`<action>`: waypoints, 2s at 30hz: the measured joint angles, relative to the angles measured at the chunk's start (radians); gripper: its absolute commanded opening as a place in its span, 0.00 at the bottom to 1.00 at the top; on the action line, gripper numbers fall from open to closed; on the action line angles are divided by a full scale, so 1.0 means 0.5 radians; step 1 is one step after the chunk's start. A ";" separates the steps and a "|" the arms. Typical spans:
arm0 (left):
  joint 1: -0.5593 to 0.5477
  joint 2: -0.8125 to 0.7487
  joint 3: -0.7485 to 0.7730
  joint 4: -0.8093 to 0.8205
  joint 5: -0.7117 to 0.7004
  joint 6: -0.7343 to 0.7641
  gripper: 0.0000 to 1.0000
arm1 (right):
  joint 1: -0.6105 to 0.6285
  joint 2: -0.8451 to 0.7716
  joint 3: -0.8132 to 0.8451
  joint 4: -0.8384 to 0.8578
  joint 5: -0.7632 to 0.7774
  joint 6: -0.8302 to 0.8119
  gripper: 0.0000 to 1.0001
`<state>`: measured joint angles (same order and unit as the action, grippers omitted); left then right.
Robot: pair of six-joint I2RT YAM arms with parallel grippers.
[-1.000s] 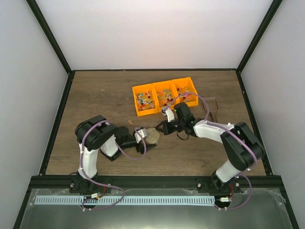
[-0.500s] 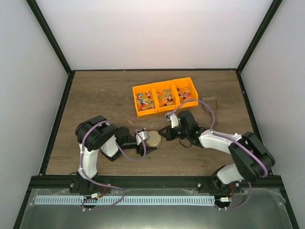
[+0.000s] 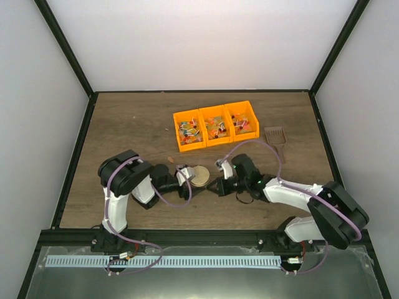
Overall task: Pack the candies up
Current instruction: Screw the bottle lid onto the packing bottle.
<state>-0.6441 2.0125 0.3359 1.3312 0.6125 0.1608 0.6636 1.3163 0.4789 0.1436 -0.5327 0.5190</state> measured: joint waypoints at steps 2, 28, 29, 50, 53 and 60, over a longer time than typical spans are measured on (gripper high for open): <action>0.014 0.001 0.036 -0.021 -0.076 -0.033 0.83 | 0.101 0.019 -0.002 -0.112 -0.101 -0.002 0.01; 0.025 0.003 0.058 -0.037 -0.141 -0.063 0.83 | -0.214 0.690 1.010 -0.752 -0.140 -0.620 0.22; 0.025 0.003 0.058 -0.037 -0.140 -0.063 0.84 | -0.214 0.721 1.030 -0.760 -0.144 -0.640 0.21; 0.031 0.027 0.057 0.013 -0.126 -0.099 0.83 | -0.201 0.797 1.007 -0.681 -0.189 -0.680 0.08; 0.031 0.027 0.056 0.014 -0.114 -0.099 0.83 | -0.200 0.761 0.945 -0.616 -0.183 -0.665 0.06; 0.024 0.027 0.048 0.017 -0.075 -0.098 0.83 | -0.198 0.662 0.778 -0.430 -0.168 -0.591 0.01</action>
<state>-0.6323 2.0262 0.3599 1.3396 0.5751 0.1116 0.5648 1.6474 0.8680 -0.0715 -0.6167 0.2237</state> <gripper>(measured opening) 0.854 0.022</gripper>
